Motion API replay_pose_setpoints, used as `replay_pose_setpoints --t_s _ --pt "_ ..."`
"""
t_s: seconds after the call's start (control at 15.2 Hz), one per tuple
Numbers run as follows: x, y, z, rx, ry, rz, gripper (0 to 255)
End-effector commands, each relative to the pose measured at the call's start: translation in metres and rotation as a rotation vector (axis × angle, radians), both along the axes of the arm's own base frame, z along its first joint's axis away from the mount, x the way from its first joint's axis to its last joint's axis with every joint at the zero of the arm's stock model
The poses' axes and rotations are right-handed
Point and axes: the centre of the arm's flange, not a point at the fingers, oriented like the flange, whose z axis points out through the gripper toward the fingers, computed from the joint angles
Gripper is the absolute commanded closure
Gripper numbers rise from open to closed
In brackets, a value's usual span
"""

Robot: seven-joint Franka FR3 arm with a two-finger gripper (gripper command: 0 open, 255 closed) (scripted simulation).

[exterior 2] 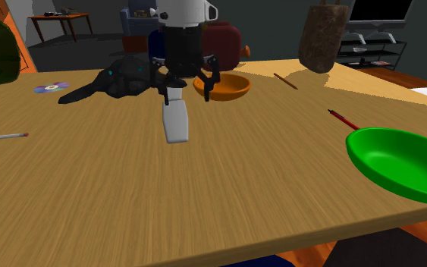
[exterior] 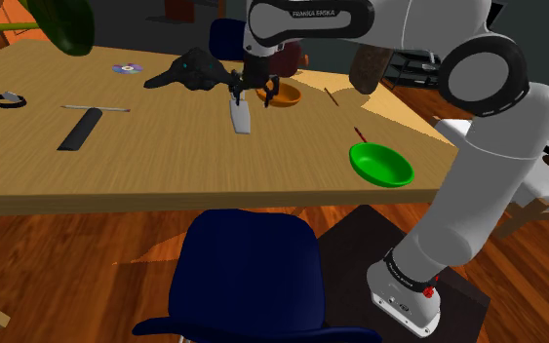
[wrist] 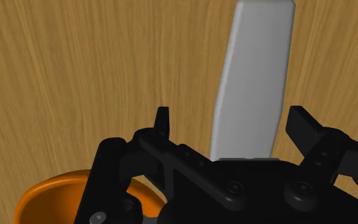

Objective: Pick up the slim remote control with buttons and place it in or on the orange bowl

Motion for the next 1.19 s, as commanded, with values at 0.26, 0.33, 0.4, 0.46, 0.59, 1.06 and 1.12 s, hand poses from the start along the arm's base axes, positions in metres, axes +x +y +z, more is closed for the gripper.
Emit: replay_pose_setpoints --t_s 0.26,0.33,0.4,0.46,0.59,1.06,1.12 --pt "0.038 0.013 -0.028 0.006 0.005 -0.035 0" --pt "0.038 0.013 -0.033 0.006 0.005 -0.035 0" --pt "0.038 0.013 -0.039 0.006 0.005 -0.035 0" --pt "0.038 0.013 -0.044 0.006 0.005 -0.035 0" --pt "0.038 0.014 -0.057 0.006 0.005 -0.035 0" --pt "0.038 0.014 -0.057 0.006 0.005 -0.035 0" --pt "0.038 0.014 -0.057 0.006 0.005 -0.035 0"
